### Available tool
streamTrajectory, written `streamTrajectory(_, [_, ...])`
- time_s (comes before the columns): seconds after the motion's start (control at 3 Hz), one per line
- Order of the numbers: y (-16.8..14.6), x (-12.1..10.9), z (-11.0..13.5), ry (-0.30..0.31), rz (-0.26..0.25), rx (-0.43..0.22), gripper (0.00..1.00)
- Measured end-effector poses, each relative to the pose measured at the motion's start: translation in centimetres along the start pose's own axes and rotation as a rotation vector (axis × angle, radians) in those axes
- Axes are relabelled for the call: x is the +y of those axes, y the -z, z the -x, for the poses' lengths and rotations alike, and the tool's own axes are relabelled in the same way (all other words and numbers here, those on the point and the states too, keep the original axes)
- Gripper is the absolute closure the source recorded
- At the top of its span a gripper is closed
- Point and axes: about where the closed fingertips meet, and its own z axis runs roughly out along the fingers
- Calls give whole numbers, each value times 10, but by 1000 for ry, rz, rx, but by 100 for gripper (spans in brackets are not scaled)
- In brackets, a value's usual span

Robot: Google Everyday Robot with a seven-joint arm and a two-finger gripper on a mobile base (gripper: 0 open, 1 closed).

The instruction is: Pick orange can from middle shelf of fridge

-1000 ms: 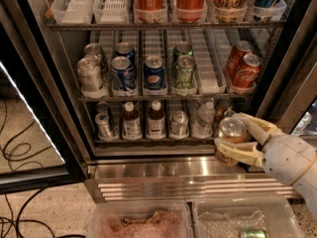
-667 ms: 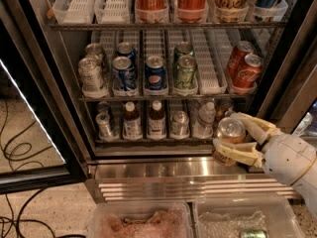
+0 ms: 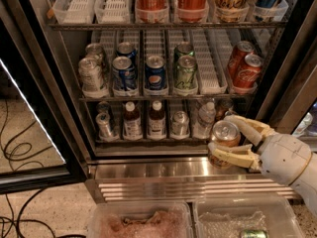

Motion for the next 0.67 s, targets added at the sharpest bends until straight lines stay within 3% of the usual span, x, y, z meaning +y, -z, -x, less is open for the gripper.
streamTrajectory(0.67, [18, 82, -7, -96, 226, 89, 100])
